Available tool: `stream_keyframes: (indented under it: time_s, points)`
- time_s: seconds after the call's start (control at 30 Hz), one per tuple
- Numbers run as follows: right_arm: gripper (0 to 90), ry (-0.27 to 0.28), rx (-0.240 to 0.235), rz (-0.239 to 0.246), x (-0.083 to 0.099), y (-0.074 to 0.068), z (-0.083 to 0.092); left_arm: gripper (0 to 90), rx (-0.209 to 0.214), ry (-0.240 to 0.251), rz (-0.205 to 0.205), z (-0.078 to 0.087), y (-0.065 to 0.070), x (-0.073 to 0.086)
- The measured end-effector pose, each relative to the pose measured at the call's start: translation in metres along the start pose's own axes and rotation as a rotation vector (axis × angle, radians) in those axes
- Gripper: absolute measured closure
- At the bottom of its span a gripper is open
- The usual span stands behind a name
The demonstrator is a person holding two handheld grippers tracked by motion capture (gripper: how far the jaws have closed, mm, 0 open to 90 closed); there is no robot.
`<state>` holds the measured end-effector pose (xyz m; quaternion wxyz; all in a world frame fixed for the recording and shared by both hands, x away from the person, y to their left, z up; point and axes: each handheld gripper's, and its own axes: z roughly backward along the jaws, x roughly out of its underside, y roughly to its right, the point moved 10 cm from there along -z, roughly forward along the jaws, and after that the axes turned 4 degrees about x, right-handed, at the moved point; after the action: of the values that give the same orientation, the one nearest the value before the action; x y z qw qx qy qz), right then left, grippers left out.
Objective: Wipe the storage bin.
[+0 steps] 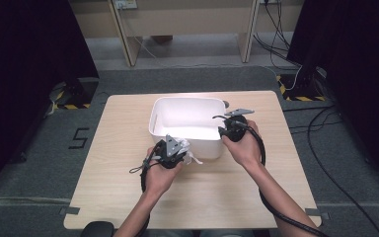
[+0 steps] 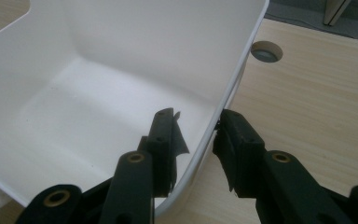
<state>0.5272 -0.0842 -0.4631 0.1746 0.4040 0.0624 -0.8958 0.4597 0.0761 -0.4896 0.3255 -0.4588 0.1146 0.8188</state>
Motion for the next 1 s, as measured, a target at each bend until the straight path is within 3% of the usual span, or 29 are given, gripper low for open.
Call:
stream_keyframes:
  time_s: [0.07, 0.13, 0.2, 0.27, 0.3, 0.4, 0.43, 0.53, 1.0]
  points:
    - [67.2, 0.000, 0.000, 0.000, 0.000, 0.000, 0.000, 74.7, -0.018, -0.011, -0.002, -0.001, -0.002, 0.002]
    - [67.1, 0.000, 0.000, -0.001, 0.000, 0.000, 0.000, 74.7, 0.002, -0.007, -0.002, -0.003, 0.001, 0.003]
    - [67.0, 0.001, -0.001, -0.001, 0.000, 0.000, 0.000, 74.7, -0.016, -0.015, -0.006, -0.003, -0.002, 0.005]
    - [66.9, 0.000, -0.001, -0.004, 0.000, -0.001, 0.000, 74.7, -0.001, -0.006, -0.009, -0.005, 0.000, 0.004]
    - [66.8, 0.000, -0.001, -0.003, 0.000, -0.001, 0.000, 74.7, -0.015, -0.003, -0.025, -0.005, -0.003, 0.004]
    - [66.6, 0.000, -0.001, -0.004, 0.000, -0.001, 0.000, 74.7, -0.002, -0.017, -0.019, -0.007, 0.000, 0.007]
    - [66.6, 0.000, -0.001, -0.004, 0.000, -0.001, 0.000, 74.7, -0.015, -0.015, -0.038, -0.008, -0.003, 0.007]
    - [66.4, 0.001, -0.001, -0.003, 0.000, 0.000, 0.000, 74.7, 0.003, -0.022, -0.020, -0.010, 0.000, 0.010]
    - [66.1, 0.001, -0.001, -0.003, 0.000, -0.001, 0.000, 74.7, 0.002, -0.041, -0.018, -0.018, 0.002, 0.019]
